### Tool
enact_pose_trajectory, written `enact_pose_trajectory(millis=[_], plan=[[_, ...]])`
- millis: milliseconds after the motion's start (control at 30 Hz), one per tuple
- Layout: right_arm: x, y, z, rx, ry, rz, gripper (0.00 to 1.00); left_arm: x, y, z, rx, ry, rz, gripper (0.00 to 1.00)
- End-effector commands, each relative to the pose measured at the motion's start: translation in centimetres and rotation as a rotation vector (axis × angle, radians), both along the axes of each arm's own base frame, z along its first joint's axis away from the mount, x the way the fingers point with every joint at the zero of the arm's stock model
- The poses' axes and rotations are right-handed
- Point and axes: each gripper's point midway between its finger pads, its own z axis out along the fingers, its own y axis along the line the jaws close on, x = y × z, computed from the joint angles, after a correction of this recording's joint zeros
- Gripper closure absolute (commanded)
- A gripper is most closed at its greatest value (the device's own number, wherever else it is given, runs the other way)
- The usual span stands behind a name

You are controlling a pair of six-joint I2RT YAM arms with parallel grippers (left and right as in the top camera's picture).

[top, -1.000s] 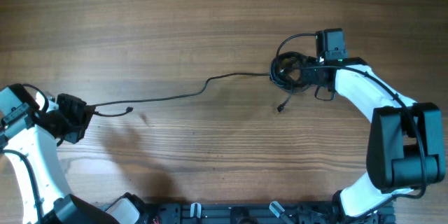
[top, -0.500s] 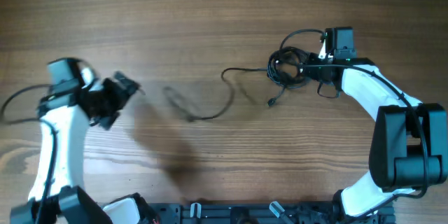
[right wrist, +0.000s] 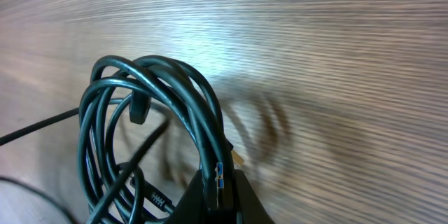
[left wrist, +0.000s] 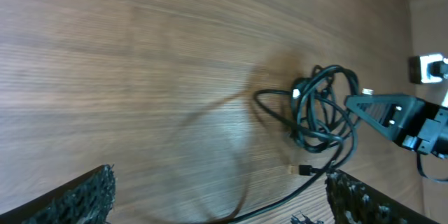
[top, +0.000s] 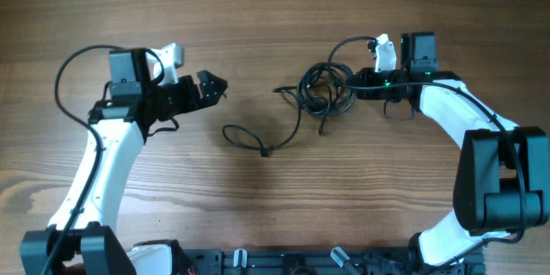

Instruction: Untangle cables

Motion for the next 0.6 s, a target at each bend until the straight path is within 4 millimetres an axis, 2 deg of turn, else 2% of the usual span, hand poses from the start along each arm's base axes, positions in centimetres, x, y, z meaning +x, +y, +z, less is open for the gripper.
enact_pose_trajectory(millis=[0,133,267,333,367,433,467,567], plan=[[-1.5,3.2,0.3,0.102,0.013,0.114,0.95,0.8,-1.1,-0.9,0.040,-0.010,-0.041,0.05],[-3.2,7.1,0.2,0.097,0.010,0.226,0.95,1.2,-0.2,-2.3,0.092,0.017,-0.008,0.03],[-4.1,11.3,0.5,0.102,-0.055,0.345,0.96,2.2,-0.2,-1.9,0.079,-0.018,0.012,0.04],[-4.3,13.4,2.1,0.180,-0.118,0.413,0.96,3.3,-0.2,-1.1,0.068,-0.067,0.028,0.05],[-4.7,14.7,3.7,0.265,-0.160,0.475,0.96,3.7,-0.2,-0.7,0.068,-0.091,0.029,0.09],[-5.2,15.7,5.3,0.353,-0.183,0.525,0.96,3.9,-0.2,-0.6,0.068,-0.098,0.030,0.20],[-5.2,15.7,5.5,0.363,-0.176,0.517,0.96,3.8,-0.2,-0.7,0.067,-0.095,0.028,0.23],[-5.0,15.8,5.6,0.367,-0.177,0.510,0.96,3.4,-1.2,-0.8,0.062,-0.087,-0.002,0.27]])
